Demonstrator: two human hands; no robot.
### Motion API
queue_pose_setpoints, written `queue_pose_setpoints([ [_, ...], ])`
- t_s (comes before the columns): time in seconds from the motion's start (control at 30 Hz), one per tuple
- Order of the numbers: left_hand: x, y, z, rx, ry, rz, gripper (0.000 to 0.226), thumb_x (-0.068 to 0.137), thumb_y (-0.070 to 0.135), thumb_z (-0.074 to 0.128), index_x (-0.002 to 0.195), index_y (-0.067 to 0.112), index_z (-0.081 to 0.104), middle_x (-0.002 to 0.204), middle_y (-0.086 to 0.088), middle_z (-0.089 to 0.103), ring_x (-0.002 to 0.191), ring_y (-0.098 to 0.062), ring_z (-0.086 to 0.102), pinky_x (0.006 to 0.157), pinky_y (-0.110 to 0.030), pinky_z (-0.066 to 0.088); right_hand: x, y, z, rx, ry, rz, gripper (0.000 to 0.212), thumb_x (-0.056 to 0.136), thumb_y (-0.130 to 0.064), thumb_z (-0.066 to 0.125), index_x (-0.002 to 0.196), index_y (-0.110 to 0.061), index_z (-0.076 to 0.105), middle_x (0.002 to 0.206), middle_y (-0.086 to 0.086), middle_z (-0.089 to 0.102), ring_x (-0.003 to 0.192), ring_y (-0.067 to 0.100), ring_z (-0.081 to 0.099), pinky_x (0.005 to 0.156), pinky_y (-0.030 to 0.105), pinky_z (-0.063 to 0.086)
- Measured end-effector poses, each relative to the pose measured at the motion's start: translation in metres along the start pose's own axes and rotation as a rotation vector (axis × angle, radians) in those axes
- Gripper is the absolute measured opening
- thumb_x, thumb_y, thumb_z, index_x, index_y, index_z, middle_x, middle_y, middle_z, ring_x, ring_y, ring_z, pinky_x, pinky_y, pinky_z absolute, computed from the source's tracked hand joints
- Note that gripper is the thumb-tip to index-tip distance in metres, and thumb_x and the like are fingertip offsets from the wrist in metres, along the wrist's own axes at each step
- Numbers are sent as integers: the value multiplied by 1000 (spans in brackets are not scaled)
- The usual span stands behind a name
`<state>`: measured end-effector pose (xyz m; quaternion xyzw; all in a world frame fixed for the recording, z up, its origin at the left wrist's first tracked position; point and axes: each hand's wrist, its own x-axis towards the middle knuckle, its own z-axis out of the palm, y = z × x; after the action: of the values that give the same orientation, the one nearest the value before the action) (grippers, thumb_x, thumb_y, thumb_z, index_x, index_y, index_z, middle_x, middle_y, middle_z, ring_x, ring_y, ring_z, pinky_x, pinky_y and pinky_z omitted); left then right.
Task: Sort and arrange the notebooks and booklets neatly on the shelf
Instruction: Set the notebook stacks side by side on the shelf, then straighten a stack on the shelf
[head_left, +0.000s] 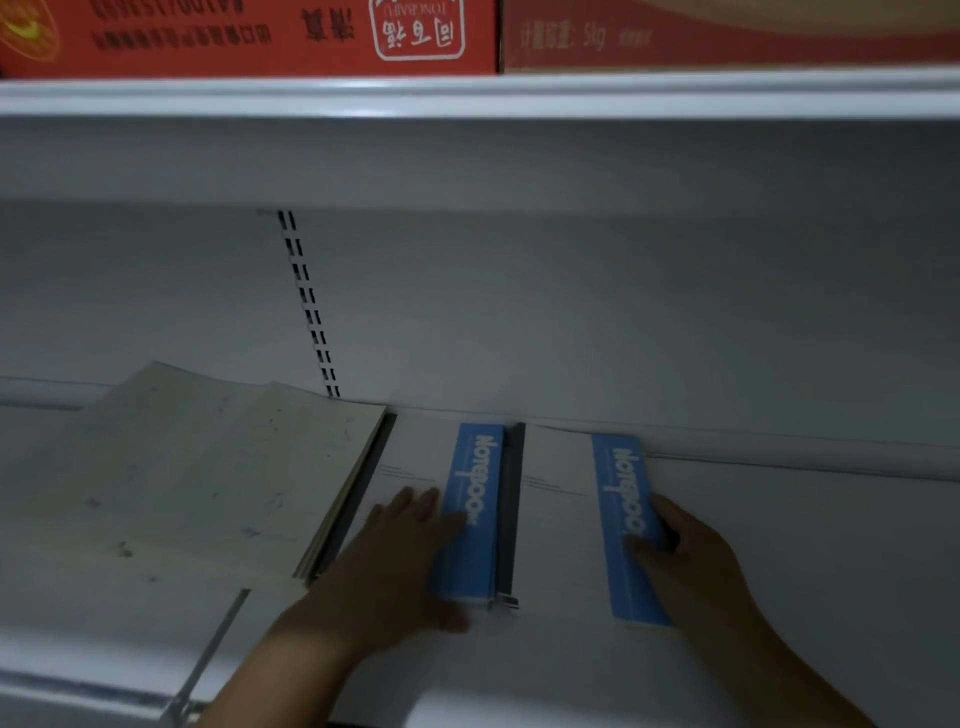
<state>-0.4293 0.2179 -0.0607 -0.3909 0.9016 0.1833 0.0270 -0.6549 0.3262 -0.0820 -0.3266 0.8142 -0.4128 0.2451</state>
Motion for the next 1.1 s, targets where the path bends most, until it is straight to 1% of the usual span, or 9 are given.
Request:
queue_pose_setpoints([
  [0.17,14,68,16,-4,-10,299,81,85,43,59,148,25,13,160,5,0,145,-10,-9,115,-27,-8,-2,-2,0,-59,0,27,60,86,-21,64,140,-16,39,140,8,50,121,27,52,98,37,41],
  [0.33,21,84,22,136,-61,342,62,92,23,52,147,21,24,160,-3,10,146,-22,7,119,-40,12,-3,1,-4,59,25,35,49,87,-24,61,134,-18,48,130,5,57,104,22,57,88,32,42],
  [0.43,13,76,17,87,39,448,54,92,13,49,142,26,36,155,0,29,143,-17,23,115,-34,26,-4,0,-6,271,50,126,33,92,-23,54,124,-14,56,111,5,59,86,18,58,81,34,41],
  [0.53,3,56,5,-67,347,575,64,54,6,59,112,32,66,114,9,71,102,-4,67,80,-18,55,-2,1,-10,356,27,178,31,92,-23,54,121,-13,60,123,7,62,100,26,62,87,37,47],
  [0.7,-19,-5,-15,-82,623,340,54,70,1,44,111,25,69,117,12,63,113,-3,54,104,-2,23,-3,-4,-4,39,32,111,50,86,-9,61,134,-17,50,128,7,59,111,24,56,93,34,43],
  [0.83,-24,-27,-3,19,391,187,52,64,7,62,104,39,69,111,17,69,103,-7,67,83,-14,49,0,-7,2,-35,63,84,50,82,-7,61,131,-17,54,116,6,65,98,21,58,83,29,44],
  [0.93,-24,-25,3,68,350,116,47,93,14,44,129,44,48,142,26,36,137,1,31,107,-15,27,0,-8,3,-58,64,91,54,83,-11,61,135,-18,49,132,5,58,114,23,57,92,29,43],
  [0.97,-24,-22,1,29,384,82,47,93,16,44,128,46,48,143,25,36,138,0,32,109,-18,28,1,-7,3,-68,64,87,55,84,-12,61,136,-17,48,135,5,56,119,24,55,96,31,42],
  [1.1,-24,-27,-1,38,291,-77,48,66,17,73,105,44,67,121,23,59,109,-6,63,91,-30,51,2,-4,2,-80,61,78,55,84,-13,62,137,-15,47,137,7,54,124,24,52,102,32,39],
])
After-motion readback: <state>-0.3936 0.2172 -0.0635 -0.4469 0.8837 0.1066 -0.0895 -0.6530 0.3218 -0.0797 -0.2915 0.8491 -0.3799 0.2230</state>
